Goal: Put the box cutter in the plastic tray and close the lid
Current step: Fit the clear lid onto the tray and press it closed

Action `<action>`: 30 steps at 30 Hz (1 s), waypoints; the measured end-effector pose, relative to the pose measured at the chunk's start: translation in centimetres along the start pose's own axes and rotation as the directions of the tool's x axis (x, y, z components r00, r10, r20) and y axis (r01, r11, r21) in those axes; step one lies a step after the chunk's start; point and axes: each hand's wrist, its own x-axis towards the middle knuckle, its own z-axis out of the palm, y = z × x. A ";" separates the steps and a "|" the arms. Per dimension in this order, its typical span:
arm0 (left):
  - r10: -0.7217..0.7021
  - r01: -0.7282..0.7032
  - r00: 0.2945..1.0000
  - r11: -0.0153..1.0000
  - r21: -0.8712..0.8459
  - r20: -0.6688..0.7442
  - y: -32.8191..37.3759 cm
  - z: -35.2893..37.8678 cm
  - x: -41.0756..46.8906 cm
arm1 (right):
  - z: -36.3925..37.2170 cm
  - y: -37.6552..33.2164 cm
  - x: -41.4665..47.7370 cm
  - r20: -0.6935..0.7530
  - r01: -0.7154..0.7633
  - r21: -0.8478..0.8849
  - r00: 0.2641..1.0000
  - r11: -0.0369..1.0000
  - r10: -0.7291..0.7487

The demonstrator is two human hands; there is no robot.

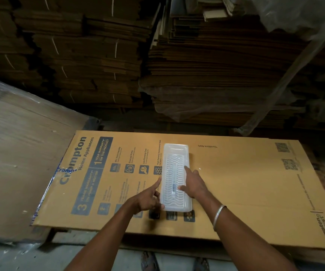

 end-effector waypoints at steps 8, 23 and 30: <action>-0.021 0.022 0.999 1.000 0.019 -0.032 -0.5 0.2 0.0 | 0.2 0.2 0.4 -0.014 0.032 -0.024 0.999 0.999 -0.032; -0.015 0.057 0.986 0.966 0.251 -0.163 0.2 1.1 0.6 | 0.4 0.9 0.7 0.022 0.029 -0.065 0.999 0.997 -0.028; 0.178 0.067 0.944 0.718 0.692 -0.276 5.7 -1.4 3.0 | -2.4 -0.5 2.3 -0.114 0.126 -0.349 0.978 0.929 -0.175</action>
